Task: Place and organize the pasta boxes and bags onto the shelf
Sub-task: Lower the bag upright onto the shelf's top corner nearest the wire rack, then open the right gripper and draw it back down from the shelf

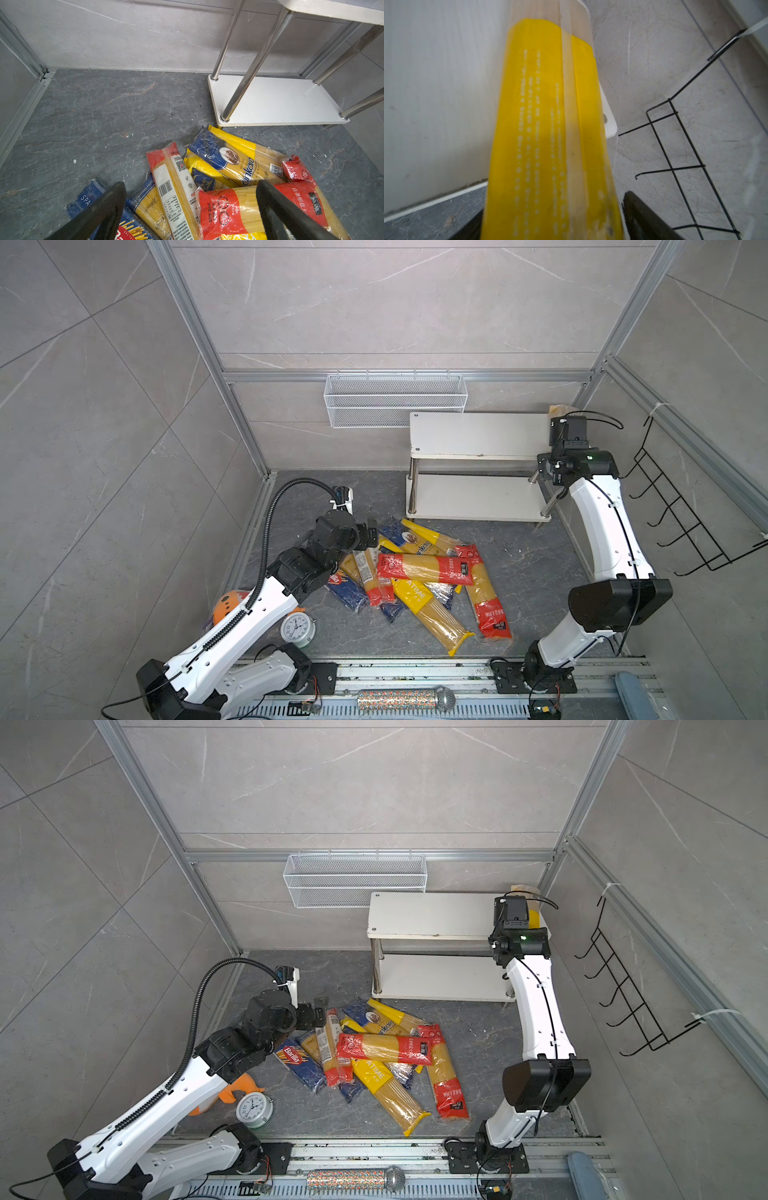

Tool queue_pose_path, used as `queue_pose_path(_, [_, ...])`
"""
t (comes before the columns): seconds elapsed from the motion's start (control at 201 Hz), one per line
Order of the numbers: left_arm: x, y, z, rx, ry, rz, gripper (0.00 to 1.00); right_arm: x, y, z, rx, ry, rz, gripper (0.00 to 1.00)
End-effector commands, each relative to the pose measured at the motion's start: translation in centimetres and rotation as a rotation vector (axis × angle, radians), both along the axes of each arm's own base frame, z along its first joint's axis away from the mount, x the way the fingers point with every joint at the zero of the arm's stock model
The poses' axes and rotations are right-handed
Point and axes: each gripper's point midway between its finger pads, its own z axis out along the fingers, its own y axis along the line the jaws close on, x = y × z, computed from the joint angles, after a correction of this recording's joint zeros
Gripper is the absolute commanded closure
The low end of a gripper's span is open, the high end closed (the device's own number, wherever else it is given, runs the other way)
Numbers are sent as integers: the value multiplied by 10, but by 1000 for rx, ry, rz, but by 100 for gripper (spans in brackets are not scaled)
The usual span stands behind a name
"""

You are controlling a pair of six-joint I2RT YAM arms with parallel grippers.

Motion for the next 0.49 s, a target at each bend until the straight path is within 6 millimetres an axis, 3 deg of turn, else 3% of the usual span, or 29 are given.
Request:
queue_pose_path(0.0, [2,-3,18,-17,-37,4,0,-9,-9,11,-31,-15,-24,13])
queue_pose_path(0.189, [1,-5,21,-16,-44,1,0,-9,-19,22,-48,-38,-47,13])
queue_pose_path(0.488, [3,-12,21,1,-44,-13,0,-6,-29,23,-52,-43,-64,13])
